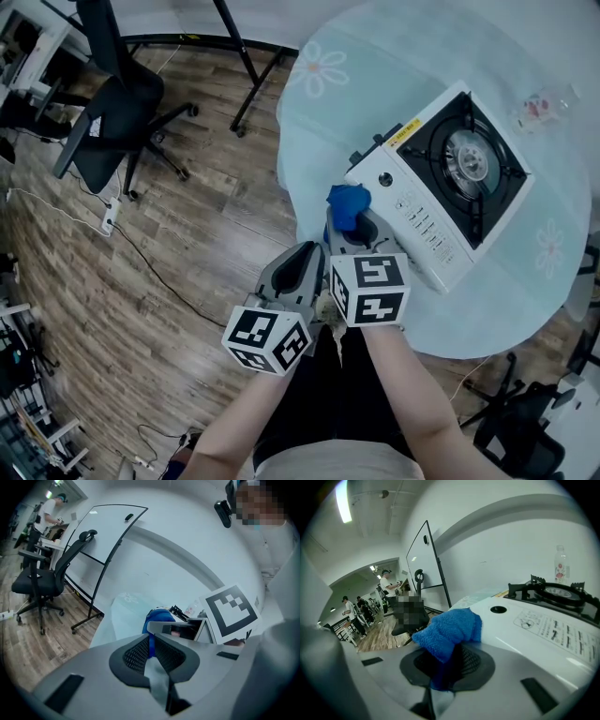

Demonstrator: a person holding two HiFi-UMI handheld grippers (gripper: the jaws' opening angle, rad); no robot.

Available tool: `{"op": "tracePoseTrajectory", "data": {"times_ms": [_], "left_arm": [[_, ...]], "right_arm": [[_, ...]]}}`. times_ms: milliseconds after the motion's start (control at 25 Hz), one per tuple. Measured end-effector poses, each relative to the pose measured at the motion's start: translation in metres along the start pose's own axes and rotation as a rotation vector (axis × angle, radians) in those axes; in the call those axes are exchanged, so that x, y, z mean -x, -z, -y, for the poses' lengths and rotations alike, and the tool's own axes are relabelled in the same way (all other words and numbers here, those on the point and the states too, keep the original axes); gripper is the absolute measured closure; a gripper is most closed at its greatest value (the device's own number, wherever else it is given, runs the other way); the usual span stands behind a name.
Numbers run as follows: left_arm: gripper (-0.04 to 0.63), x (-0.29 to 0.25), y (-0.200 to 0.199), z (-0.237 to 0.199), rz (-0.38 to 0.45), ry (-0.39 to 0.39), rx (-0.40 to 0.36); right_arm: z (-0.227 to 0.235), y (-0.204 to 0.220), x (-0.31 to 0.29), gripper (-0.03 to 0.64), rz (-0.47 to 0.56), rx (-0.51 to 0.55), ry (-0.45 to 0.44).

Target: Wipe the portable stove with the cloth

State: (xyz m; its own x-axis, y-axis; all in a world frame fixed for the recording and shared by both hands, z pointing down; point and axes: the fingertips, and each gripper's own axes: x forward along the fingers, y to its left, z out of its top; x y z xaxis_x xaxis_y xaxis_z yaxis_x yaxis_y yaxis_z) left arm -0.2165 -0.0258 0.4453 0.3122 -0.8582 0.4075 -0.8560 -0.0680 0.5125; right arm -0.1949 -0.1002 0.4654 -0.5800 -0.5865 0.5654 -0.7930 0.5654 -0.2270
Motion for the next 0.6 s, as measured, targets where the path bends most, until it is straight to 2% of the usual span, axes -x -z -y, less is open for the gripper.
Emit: {"op": "tracePoseTrajectory", "data": {"times_ms": [280, 520, 600], "left_arm": [[0.546, 0.005, -0.006, -0.004, 0.014, -0.018, -0.007], [0.546, 0.010, -0.009, -0.001, 0.022, -0.018, -0.012], [0.546, 0.010, -0.011, 0.003, 0.027, -0.013, -0.014]], "right_arm": [[-0.011, -0.014, -0.007, 0.548, 0.010, 0.000, -0.031], [-0.013, -0.048, 0.008, 0.548, 0.068, 0.081, -0.038], [-0.009, -0.056, 0.012, 0.548, 0.055, 0.096, -0.055]]}}
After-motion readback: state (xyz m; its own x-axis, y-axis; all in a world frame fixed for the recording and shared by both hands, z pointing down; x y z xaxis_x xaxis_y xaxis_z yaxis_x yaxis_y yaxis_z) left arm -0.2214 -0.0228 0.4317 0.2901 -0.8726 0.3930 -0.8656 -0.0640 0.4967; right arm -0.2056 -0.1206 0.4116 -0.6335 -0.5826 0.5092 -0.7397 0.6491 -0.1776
